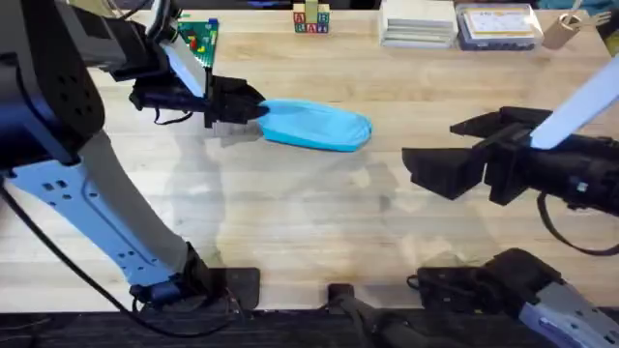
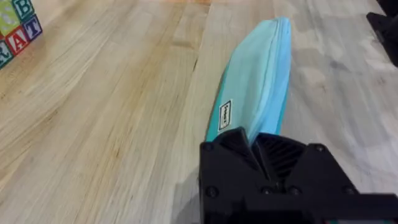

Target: Unzip the bag, pick up the pens from the table one at a time and place them inside, then zip the bag closed.

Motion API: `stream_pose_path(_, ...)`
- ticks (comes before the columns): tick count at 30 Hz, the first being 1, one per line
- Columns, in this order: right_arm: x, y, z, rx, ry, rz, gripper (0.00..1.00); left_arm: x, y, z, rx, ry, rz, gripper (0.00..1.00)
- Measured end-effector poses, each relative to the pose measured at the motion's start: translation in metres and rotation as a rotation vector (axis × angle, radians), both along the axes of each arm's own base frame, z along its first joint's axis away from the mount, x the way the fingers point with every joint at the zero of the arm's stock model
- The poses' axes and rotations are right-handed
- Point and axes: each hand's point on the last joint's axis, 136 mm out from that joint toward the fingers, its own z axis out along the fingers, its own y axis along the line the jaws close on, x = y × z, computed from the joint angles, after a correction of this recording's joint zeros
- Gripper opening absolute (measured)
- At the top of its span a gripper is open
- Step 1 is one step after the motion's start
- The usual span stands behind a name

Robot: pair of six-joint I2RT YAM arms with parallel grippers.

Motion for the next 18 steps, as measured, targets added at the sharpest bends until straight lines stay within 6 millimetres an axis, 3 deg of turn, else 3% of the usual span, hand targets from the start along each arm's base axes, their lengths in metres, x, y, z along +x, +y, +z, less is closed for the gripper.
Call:
stream_pose_path(6,0.0000,-0.0001,0.0000,0.000,0.000,0.000,0.997,0.0000,0.0000,-0.0001,0.000,0.000,0.000,0.045)
stream_pose_path(7,0.0000,-0.0001,0.0000,0.000,0.000,0.000,0.997,0.0001,0.0001,-0.0002,0.002,-0.005,-0.001,0.142)
stream_pose_path(12,0.0000,-0.0001,0.0000,0.000,0.000,0.000,0.997,0.0018,0.0058,-0.0001,0.001,-0.004,0.016,0.913)
stream_pose_path(14,0.0000,-0.0001,0.0000,0.000,0.000,0.000,0.997,0.0022,0.0078,-0.0001,0.001,-0.001,0.023,0.986)
stream_pose_path(18,0.0000,-0.0001,0.0000,0.000,0.000,0.000,0.995,0.0037,0.0085,-0.0006,0.004,-0.014,0.023,0.994)
